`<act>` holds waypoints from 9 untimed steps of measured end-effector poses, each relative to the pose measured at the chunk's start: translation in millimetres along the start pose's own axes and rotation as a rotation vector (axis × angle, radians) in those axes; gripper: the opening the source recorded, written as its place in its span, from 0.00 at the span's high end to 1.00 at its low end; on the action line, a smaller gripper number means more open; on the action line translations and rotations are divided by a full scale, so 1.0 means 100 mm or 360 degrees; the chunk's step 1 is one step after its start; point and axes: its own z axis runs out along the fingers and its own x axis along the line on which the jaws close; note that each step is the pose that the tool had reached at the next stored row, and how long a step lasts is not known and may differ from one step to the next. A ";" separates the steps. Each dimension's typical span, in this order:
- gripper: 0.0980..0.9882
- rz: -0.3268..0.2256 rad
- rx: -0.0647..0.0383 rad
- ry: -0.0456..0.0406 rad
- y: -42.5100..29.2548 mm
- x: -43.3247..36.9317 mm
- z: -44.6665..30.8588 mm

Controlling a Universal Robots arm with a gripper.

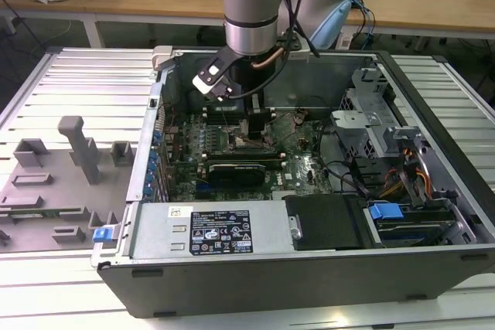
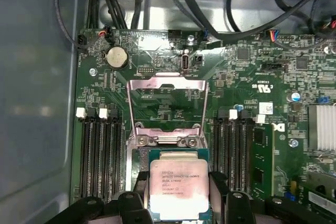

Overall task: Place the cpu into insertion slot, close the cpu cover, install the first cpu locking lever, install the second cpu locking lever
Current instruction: 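Place the cpu into insertion slot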

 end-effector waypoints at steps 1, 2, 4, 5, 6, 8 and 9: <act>0.50 0.0000 0.0000 0.0000 -0.005 0.007 0.011; 0.50 0.0000 0.0000 0.0000 -0.015 0.020 0.038; 0.50 0.0000 0.0000 0.0000 -0.024 0.027 0.065; 0.50 0.0000 0.0000 0.0000 -0.028 0.030 0.078; 0.50 0.0000 0.0000 0.0000 -0.034 0.034 0.097; 0.50 0.0000 0.0000 0.0000 -0.042 0.037 0.121; 0.50 0.0000 0.0000 0.0000 -0.048 0.038 0.145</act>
